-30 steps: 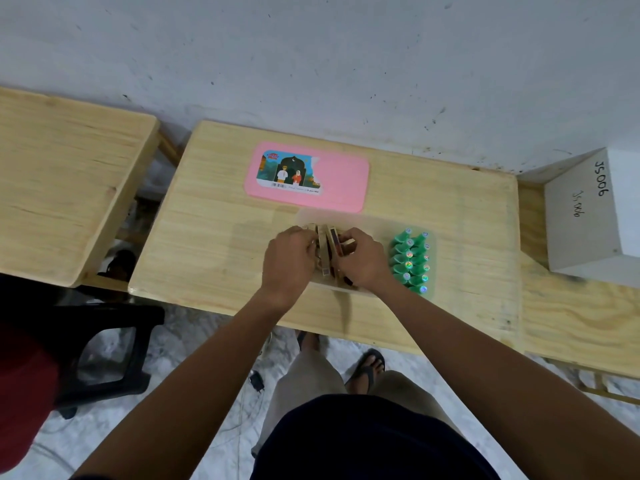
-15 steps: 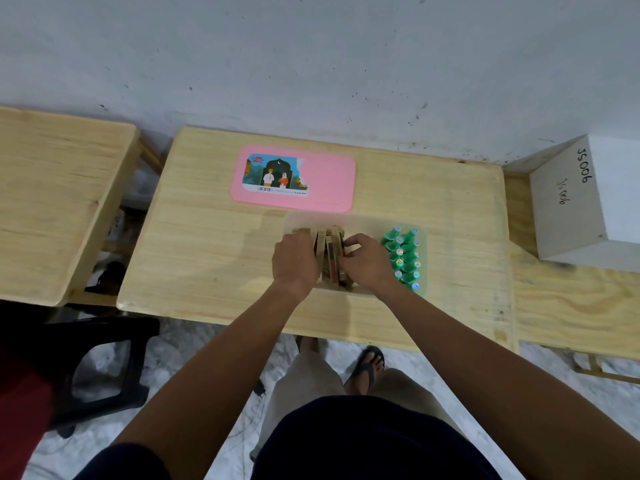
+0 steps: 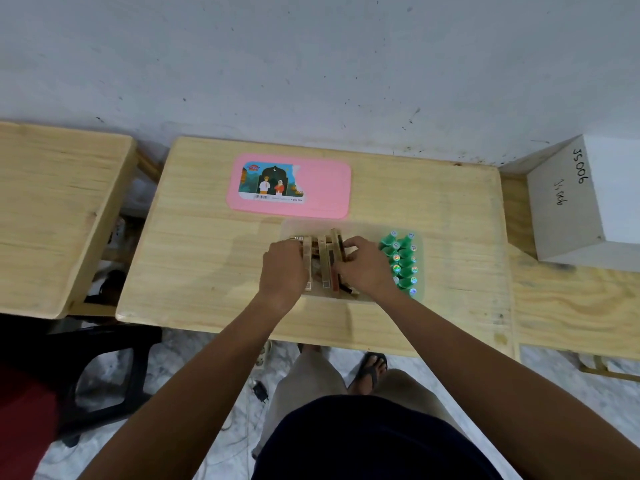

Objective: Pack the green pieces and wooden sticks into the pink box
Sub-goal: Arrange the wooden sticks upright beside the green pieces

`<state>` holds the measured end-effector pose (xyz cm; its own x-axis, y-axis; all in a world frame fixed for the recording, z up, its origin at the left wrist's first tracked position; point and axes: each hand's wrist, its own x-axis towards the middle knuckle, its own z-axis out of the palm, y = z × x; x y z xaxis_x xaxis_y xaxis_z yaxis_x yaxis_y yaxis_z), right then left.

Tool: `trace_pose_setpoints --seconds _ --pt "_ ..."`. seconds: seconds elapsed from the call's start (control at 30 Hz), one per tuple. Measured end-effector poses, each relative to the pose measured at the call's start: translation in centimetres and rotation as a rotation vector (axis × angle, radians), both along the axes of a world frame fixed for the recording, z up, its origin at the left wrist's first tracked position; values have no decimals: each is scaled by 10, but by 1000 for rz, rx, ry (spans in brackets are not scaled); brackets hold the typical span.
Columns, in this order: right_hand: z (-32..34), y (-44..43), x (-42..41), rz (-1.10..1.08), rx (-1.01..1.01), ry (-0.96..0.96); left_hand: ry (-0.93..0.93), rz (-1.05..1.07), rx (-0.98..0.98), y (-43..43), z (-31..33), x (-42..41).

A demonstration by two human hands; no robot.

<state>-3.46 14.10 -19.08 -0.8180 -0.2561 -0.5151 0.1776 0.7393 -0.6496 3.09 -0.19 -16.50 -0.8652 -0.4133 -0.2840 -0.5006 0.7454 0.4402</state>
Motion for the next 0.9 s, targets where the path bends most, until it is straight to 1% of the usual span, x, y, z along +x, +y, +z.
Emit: trace_pose_setpoints --seconds 0.07,0.1,0.13,0.17,0.2,0.27,0.3,0.33,0.4,0.5,0.6,0.73,0.8,0.87,0.9 --pt "2 -3 3 43 59 194 138 -2 -178 -1 5 5" --pt "3 -6 4 86 76 282 209 44 -204 -4 7 6" --pt "6 -10 4 141 81 334 268 110 -189 -10 8 6" --pt "8 -17 5 201 78 341 280 185 -137 -18 6 6" --pt "9 -24 6 263 75 328 245 259 -38 -27 3 6" --pt "8 -40 9 370 99 337 123 395 302 -46 -5 4" --pt "6 -48 10 406 117 355 90 458 475 -52 -8 5" --pt "5 -55 11 433 135 370 79 506 600 -57 -10 6" --pt "0 -64 14 485 196 401 87 540 749 -61 -11 9" --pt "-5 -70 17 532 261 455 104 556 896 -62 -10 11" --pt "-7 -71 13 498 202 406 93 583 972 -65 -14 13" --pt "-9 -62 -6 492 118 304 82 595 1004 -70 -24 15" --pt "-10 -54 -13 469 -2 209 71 594 1022 -71 -25 15" --pt "-9 -48 -15 377 -149 95 59 576 1027 -72 -23 15" --pt "-9 -46 -14 325 -196 74 55 568 1027 -73 -22 14"
